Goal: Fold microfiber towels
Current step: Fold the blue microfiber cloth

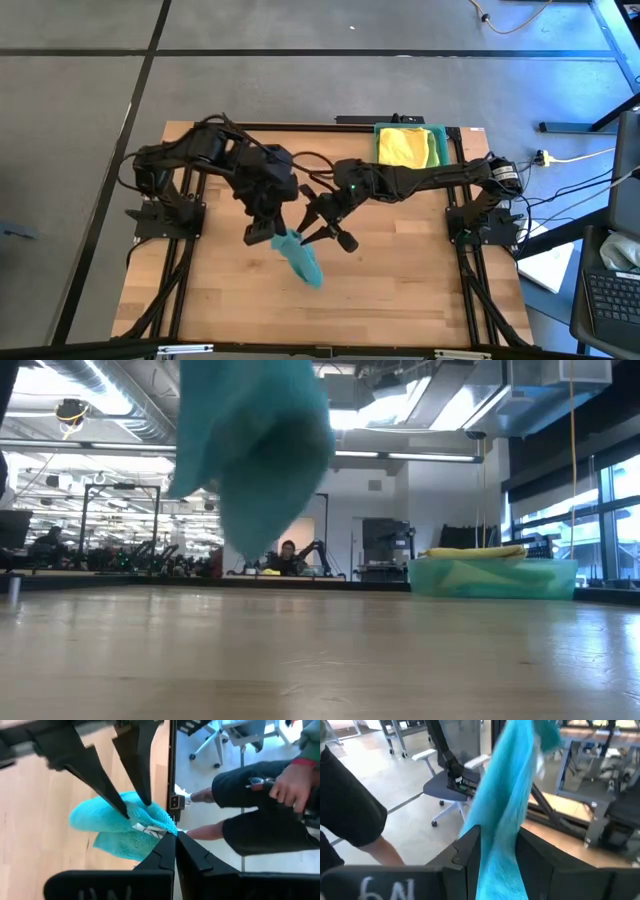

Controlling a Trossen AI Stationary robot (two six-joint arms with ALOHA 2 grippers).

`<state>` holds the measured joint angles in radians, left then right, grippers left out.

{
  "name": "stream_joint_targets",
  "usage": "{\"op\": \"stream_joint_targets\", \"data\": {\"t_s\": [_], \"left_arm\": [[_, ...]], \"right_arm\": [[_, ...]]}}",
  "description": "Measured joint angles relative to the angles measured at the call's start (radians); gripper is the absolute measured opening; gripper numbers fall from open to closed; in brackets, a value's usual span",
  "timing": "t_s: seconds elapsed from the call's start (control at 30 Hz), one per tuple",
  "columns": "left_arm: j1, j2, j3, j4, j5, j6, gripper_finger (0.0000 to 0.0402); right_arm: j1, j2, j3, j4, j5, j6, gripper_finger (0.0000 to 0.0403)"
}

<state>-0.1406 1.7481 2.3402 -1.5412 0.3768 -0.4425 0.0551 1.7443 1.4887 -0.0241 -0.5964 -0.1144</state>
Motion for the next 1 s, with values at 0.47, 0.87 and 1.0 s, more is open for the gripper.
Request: {"op": "stream_joint_targets", "data": {"t_s": [0.47,0.87,1.0], "left_arm": [[0.011,-0.091,0.0,0.104,-0.069,-0.081,0.0],[0.01,-0.091,0.0,0.047,-0.078,-0.08,0.0],[0.01,-0.091,0.0,0.018,-0.079,-0.104,0.0]], "right_arm": [[0.003,0.051,-0.023,-0.051,0.184,0.058,0.0118],[-0.008,0.055,-0.016,-0.067,0.184,0.119,0.0118],[-0.023,0.053,0.01,-0.068,0.177,0.155,0.0118]]}}
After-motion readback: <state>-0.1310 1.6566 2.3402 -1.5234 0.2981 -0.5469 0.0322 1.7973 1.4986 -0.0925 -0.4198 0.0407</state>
